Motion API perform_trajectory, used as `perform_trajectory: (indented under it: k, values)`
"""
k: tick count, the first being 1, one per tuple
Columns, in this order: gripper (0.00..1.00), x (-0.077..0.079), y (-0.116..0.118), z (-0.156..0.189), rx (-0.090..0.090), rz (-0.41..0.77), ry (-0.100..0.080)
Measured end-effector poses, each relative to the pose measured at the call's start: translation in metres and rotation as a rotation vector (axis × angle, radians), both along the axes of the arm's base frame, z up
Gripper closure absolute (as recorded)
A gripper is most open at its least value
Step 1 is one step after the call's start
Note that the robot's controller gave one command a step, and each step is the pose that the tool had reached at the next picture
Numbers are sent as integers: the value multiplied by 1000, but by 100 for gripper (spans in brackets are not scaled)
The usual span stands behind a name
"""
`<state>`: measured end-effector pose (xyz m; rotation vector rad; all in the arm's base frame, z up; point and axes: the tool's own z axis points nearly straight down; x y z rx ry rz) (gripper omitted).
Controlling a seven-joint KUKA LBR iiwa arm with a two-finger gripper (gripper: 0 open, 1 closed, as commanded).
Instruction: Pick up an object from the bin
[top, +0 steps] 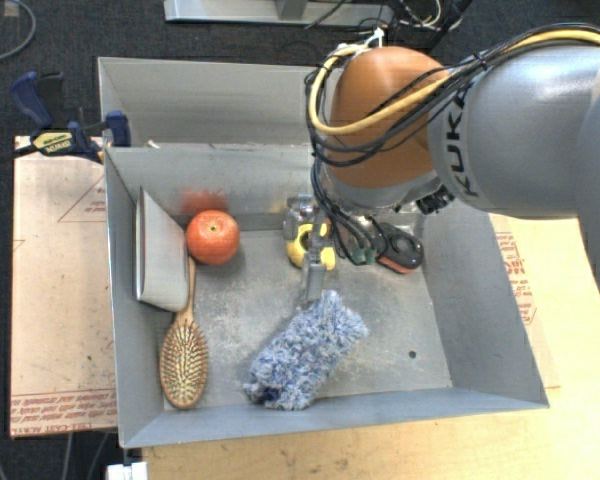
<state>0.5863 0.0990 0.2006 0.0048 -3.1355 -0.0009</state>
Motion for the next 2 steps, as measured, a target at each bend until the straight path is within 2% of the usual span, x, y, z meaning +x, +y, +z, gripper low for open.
perform_trajectory:
  k: [1,2]
  values:
    - [0,1,0,5,1,-2,-7]
    - [0,-14,-15,-40,2,12,-12]
